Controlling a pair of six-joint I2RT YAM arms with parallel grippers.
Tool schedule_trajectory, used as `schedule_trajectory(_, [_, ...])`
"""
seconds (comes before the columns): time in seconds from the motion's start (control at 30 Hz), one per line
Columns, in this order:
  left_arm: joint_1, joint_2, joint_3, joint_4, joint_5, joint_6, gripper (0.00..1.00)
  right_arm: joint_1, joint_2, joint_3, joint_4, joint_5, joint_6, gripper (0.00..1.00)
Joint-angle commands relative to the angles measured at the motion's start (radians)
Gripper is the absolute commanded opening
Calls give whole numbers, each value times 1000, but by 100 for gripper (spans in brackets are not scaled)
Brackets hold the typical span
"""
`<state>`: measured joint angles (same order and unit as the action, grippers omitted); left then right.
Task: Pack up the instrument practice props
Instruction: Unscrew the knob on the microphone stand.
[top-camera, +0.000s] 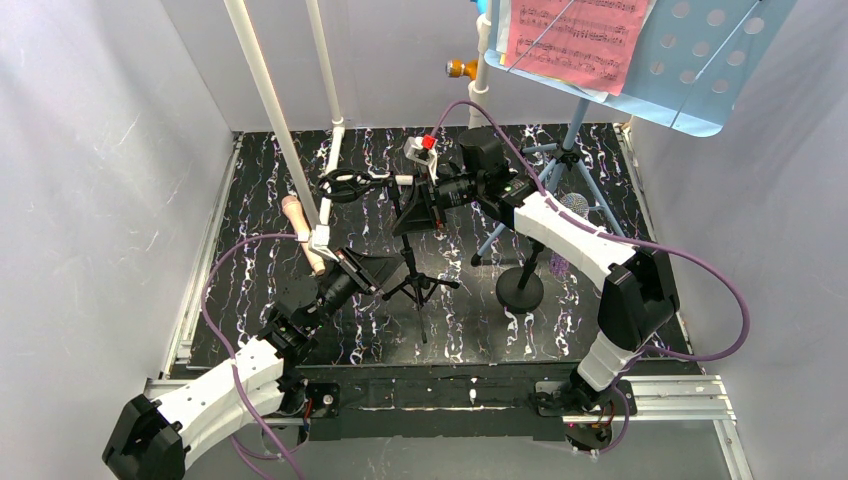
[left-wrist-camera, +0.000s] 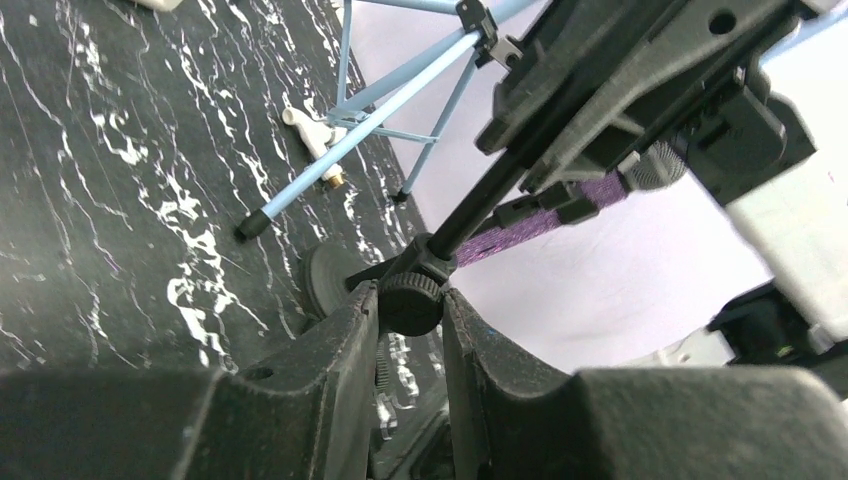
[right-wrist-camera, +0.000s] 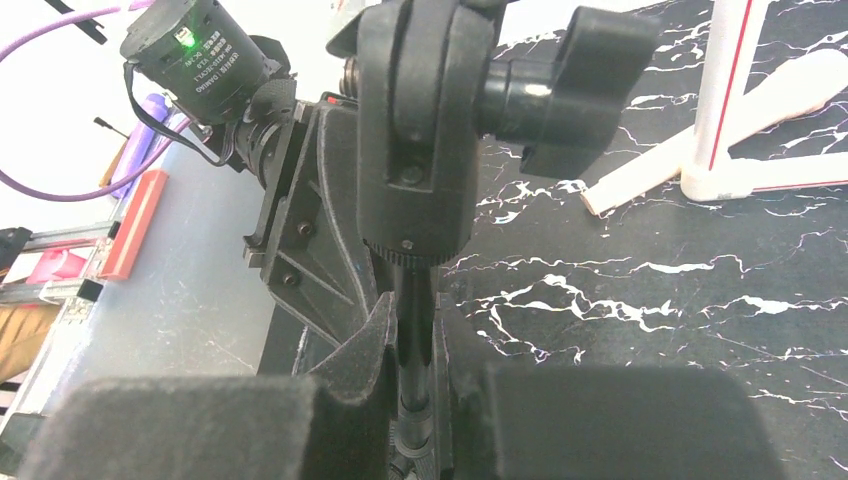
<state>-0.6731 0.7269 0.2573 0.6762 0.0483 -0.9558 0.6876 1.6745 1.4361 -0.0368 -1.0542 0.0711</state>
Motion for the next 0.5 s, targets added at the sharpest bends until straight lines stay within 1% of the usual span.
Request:
schedule_trajectory(0.0, [11, -13, 10, 9, -119, -236, 0, -3, -51, -4, 71, -23, 8, 1])
schedule_trajectory(0.13, [12, -24, 29, -85, -157, -481, 0, -3, -47, -10, 70, -14, -1, 1])
schedule_trajectory(0.23, [12, -27, 66, -170, -161, -600, 0, -2, -47, -13, 68, -7, -7, 1])
schedule_trajectory(0.33, [12, -19, 111, -222, -143, -633, 0, -2, -44, -17, 67, -2, -12, 1])
schedule_trajectory(0.47, [12, -24, 118, -231, -140, -634, 0, -3, -44, -19, 63, 5, -21, 1])
